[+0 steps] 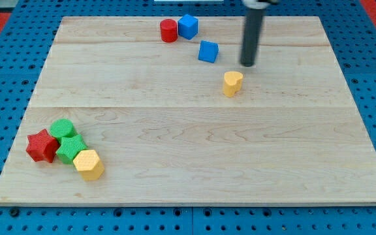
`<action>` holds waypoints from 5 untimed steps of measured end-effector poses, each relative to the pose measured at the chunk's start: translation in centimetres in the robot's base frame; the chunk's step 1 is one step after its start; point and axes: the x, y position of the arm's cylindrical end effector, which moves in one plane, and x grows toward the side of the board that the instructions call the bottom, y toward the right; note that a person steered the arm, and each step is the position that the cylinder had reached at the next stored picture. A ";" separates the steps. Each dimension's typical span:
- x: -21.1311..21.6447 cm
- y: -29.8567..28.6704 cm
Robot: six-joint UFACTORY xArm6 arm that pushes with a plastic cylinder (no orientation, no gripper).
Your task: Separate the blue triangle from the yellow heart
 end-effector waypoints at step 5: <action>-3.6 5.4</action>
